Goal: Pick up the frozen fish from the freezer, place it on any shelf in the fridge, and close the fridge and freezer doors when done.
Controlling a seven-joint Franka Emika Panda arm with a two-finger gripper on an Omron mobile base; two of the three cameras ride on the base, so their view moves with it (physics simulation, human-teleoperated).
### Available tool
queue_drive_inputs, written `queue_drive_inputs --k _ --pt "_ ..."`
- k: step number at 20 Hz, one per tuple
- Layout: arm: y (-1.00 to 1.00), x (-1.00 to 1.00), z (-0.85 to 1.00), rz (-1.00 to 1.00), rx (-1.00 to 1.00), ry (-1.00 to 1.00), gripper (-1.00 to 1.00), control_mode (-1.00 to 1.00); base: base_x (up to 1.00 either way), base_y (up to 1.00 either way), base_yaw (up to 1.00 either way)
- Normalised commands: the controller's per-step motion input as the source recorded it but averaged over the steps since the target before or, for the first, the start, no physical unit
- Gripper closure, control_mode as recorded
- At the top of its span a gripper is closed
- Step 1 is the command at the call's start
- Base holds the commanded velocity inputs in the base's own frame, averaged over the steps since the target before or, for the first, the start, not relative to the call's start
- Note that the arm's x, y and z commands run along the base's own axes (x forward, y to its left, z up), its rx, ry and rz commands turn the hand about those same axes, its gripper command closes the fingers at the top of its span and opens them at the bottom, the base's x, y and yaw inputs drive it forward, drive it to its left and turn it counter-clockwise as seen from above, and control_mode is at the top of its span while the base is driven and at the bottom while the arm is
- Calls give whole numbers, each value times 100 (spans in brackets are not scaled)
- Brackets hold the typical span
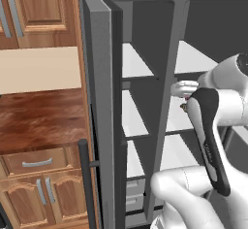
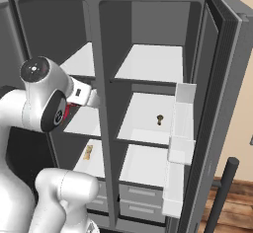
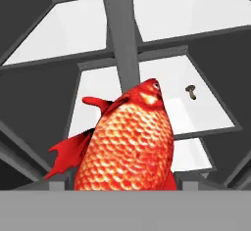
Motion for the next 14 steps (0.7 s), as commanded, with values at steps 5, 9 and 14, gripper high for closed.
queue_drive_inputs --k 5,9,14 --pt "-95 -28 0 -14 2 0 100 -100 0 0 0" --pt "-41 96 7 -18 0 0 100 -100 0 0 0" --pt "-2 100 12 -11 0 0 100 -100 0 0 0"
